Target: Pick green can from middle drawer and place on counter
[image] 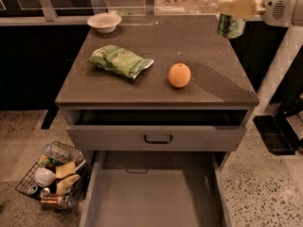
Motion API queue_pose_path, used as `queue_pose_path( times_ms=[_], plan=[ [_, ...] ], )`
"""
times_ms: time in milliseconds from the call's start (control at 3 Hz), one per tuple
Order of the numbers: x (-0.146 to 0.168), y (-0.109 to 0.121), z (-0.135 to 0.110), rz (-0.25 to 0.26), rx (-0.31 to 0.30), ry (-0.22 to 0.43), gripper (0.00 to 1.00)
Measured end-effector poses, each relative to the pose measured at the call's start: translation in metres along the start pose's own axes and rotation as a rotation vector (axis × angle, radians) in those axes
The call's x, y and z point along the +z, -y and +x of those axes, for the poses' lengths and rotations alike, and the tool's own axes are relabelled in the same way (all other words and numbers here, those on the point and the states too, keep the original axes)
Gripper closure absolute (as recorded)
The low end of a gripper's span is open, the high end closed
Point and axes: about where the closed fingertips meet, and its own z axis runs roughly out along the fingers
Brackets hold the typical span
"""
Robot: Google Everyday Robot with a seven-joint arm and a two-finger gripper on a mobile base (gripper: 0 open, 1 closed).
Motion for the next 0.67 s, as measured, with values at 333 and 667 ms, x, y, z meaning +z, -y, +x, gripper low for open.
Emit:
queue_pose_path(
  times_ms=[333,667],
  plan=[
    [0.047,0.01,-0.009,-0.062,0.004,0.014,1.0],
    [0.09,0.008,-0.016,-0.121,0.003,0.044,1.0]
  ],
)
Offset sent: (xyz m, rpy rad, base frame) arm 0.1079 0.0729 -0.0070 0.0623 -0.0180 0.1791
